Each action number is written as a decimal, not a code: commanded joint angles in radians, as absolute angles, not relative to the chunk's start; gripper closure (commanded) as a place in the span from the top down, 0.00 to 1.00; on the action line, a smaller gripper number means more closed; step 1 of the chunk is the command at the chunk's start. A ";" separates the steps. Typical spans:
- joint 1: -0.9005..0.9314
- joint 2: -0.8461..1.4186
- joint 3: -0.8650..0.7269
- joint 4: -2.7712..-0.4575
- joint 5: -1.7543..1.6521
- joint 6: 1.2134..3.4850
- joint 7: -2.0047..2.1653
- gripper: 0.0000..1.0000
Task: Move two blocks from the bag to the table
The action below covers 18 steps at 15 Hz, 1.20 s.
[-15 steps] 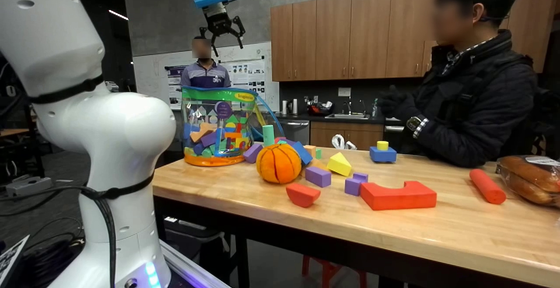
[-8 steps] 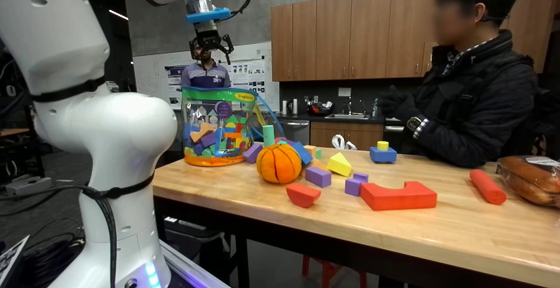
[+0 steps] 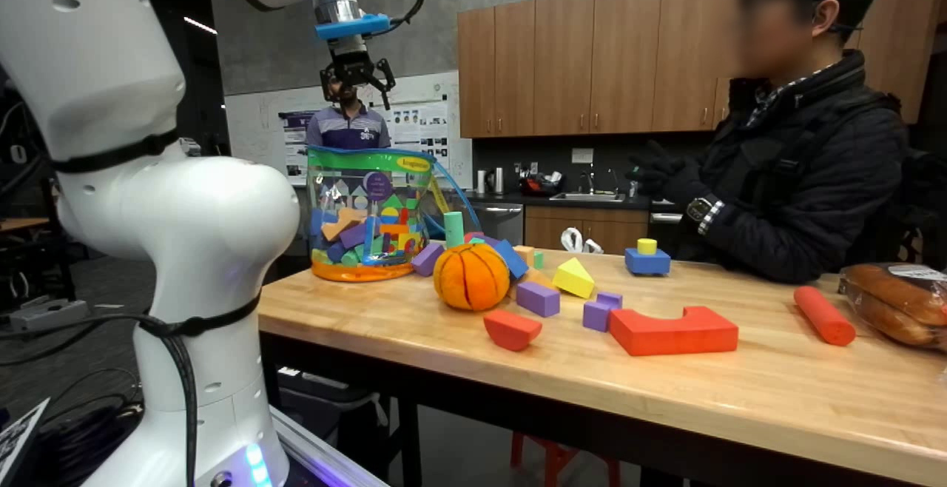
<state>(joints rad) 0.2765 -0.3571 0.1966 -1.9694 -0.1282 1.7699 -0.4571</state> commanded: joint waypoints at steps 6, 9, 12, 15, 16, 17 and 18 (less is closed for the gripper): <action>0.277 -0.347 0.159 -2.000 -0.058 1.855 -0.463 1.00; 0.278 -0.315 0.171 -1.981 -0.067 1.898 -0.457 1.00; 0.271 -0.249 0.190 -1.943 -0.106 1.948 -0.447 1.00; 0.275 -0.172 0.208 -1.903 -0.126 1.969 -0.457 1.00; 0.274 -0.150 0.210 -1.874 -0.126 1.946 -0.471 1.00; 0.275 -0.119 0.215 -1.861 -0.127 1.942 -0.477 1.00; 0.276 -0.091 0.220 -1.846 -0.124 1.945 -0.486 1.00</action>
